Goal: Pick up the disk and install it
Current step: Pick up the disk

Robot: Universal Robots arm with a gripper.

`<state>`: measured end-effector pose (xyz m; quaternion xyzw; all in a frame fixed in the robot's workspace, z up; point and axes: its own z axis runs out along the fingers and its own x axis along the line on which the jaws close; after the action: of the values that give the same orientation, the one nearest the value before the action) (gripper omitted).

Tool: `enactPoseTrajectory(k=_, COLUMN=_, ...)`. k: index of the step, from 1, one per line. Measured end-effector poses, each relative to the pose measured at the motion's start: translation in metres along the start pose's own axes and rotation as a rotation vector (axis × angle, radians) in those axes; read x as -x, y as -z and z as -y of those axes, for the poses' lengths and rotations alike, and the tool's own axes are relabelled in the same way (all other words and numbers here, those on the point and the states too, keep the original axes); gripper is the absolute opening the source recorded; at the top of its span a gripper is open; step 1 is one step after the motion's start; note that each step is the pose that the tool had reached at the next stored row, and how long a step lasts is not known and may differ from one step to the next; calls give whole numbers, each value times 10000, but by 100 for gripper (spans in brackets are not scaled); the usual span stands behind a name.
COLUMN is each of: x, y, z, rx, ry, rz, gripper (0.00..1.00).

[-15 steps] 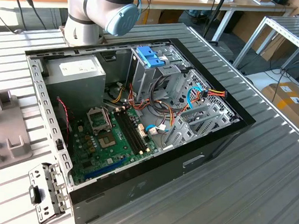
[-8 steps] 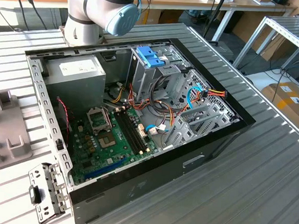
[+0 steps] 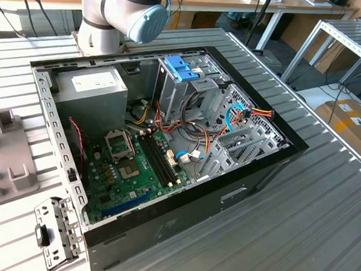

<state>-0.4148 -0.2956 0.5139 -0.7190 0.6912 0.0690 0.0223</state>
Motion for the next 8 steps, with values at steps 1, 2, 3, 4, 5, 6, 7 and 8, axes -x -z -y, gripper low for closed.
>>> enactPoseTrajectory(k=1, x=0, y=0, z=0, rx=-1, ry=0, rz=-1, gripper=36)
enactPoseTrajectory(k=2, x=0, y=0, z=0, rx=0, ry=0, rz=-1, gripper=36)
enactPoseTrajectory(k=3, x=0, y=0, z=0, rx=0, ry=0, rz=-1, gripper=36)
enactPoseTrajectory(k=4, x=0, y=1, z=1, rx=1, ry=0, rz=-1, gripper=36)
enactPoseTrajectory(k=5, x=0, y=1, z=1, rx=2, ry=0, rz=-1, gripper=36)
enactPoseTrajectory(k=6, x=0, y=1, z=3, rx=0, ry=0, rz=-9, gripper=36)
enactPoseTrajectory(k=7, x=-2, y=1, z=7, rx=2, ry=-1, rz=-37, gripper=36)
enactPoseTrajectory(k=8, x=-8, y=1, z=12, rx=3, ry=-2, rz=-49, gripper=36)
